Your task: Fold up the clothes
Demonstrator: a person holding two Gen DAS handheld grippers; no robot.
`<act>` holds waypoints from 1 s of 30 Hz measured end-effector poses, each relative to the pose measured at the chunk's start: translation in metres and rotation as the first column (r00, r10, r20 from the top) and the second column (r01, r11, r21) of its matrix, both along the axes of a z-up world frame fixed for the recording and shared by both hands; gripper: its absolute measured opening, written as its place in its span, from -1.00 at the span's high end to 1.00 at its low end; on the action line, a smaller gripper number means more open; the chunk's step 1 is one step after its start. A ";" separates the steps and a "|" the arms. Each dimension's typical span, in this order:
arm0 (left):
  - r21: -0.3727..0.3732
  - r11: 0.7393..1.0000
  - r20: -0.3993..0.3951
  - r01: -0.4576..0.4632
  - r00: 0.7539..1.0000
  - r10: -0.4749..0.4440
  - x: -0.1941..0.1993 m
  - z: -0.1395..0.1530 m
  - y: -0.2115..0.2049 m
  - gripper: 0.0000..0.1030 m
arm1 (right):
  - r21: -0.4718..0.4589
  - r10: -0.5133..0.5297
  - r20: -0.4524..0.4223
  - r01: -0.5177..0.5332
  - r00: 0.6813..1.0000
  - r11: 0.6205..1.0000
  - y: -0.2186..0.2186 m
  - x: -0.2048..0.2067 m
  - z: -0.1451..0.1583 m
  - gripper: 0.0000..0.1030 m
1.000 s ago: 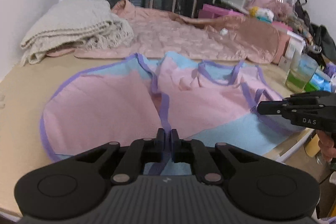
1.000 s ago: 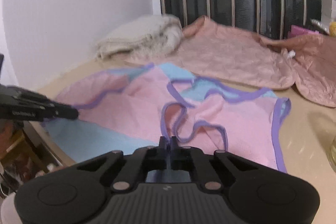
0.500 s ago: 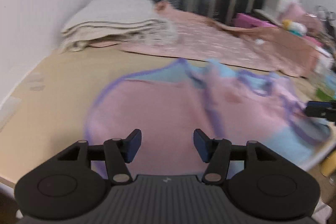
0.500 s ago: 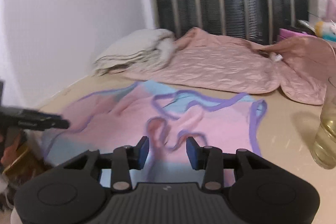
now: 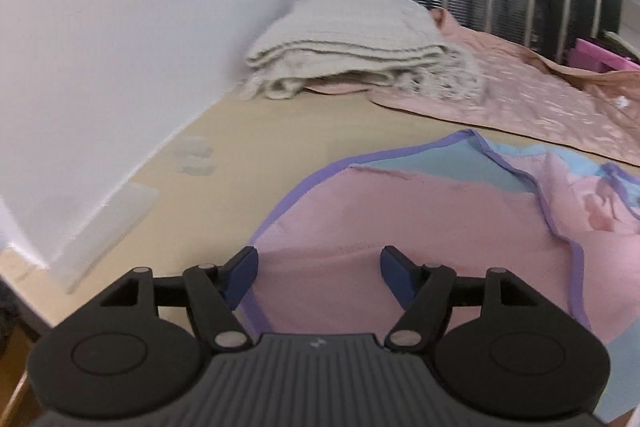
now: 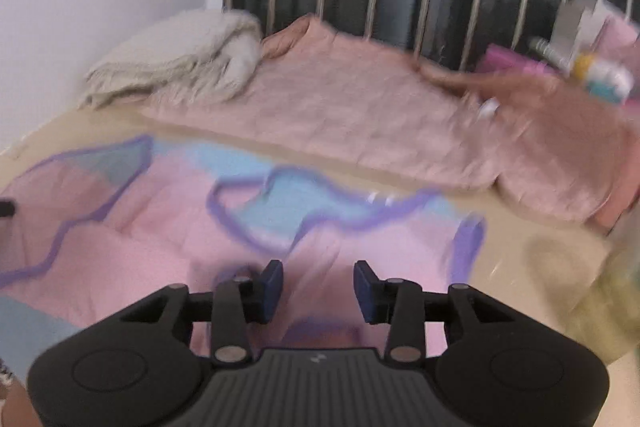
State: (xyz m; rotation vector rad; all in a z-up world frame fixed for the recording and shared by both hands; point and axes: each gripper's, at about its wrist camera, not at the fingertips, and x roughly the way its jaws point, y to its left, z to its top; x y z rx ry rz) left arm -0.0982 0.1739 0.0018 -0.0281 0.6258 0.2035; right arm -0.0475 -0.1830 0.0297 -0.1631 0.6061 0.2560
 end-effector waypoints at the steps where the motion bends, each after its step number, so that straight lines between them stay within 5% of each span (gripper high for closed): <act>1: -0.004 1.000 0.013 0.002 1.000 -0.002 -0.003 0.002 0.000 -0.36 | 0.032 0.047 0.026 -0.047 0.999 0.998 0.003 0.000 0.011 0.27; 5: -0.024 0.999 0.017 0.046 0.999 -0.045 -0.004 -0.001 -0.001 -0.36 | 0.079 0.266 0.066 -0.271 0.962 0.959 0.050 0.029 0.045 0.27; 9: -0.017 0.999 0.009 0.049 0.999 -0.049 -0.002 -0.005 -0.001 -0.38 | 0.036 0.394 -0.076 -0.392 0.916 0.919 0.140 0.102 0.035 0.31; 14: -0.018 1.000 0.015 0.014 1.000 -0.014 0.002 -0.005 0.002 -0.40 | -0.063 0.350 -0.255 -0.377 0.901 0.924 0.209 0.162 -0.005 0.43; 17: -0.016 1.000 0.020 -0.009 1.000 0.010 0.005 -0.005 0.003 -0.44 | -0.029 0.347 -0.246 -0.365 0.905 0.931 0.223 0.173 -0.008 0.94; 20: -0.015 0.999 0.026 -0.033 0.999 0.033 0.008 -0.006 0.005 -0.44 | -0.046 0.387 -0.156 -0.398 0.909 0.916 0.234 0.174 -0.008 0.93; 22: -0.031 1.000 0.029 0.005 1.000 -0.004 0.005 -0.003 -0.002 -0.44 | -0.013 0.406 -0.124 -0.411 0.905 0.912 0.227 0.169 0.003 0.77; 24: -0.054 0.996 0.033 0.068 0.997 -0.067 0.000 0.002 -0.013 -0.44 | 0.027 0.419 -0.109 -0.419 0.901 0.908 0.200 0.148 0.021 0.03; 27: -0.088 0.983 0.043 0.163 0.986 -0.160 -0.009 0.008 -0.029 -0.46 | 0.054 0.421 -0.036 -0.419 0.906 0.907 0.141 0.108 0.040 -0.08; 30: -0.121 0.959 0.055 0.256 0.967 -0.251 -0.017 0.015 -0.045 -0.47 | 0.061 0.321 -0.055 -0.318 0.945 0.946 0.076 0.062 0.036 -0.06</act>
